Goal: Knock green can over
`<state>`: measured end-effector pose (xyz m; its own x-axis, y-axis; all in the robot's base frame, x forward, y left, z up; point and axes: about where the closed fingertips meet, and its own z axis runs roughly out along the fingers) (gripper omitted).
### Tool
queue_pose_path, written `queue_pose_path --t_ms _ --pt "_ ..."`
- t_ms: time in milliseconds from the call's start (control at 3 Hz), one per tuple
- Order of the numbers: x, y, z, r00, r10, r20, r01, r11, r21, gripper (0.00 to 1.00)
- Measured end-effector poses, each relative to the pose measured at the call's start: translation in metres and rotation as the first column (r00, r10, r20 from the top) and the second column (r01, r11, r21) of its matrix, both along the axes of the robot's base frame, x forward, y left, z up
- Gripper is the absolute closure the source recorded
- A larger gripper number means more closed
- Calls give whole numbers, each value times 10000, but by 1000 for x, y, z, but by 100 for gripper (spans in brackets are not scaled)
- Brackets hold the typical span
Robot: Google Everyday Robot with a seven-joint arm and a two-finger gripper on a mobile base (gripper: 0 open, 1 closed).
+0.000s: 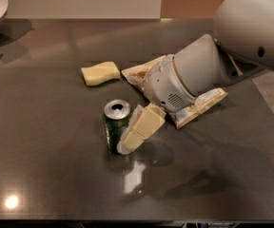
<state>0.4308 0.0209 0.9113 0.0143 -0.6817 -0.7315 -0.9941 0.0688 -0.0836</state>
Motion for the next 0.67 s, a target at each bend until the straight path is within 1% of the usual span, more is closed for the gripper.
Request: queue_pose_path --t_ms 667 --pt "2 11 -14 9999 -76 -131 85 9975 705 0"
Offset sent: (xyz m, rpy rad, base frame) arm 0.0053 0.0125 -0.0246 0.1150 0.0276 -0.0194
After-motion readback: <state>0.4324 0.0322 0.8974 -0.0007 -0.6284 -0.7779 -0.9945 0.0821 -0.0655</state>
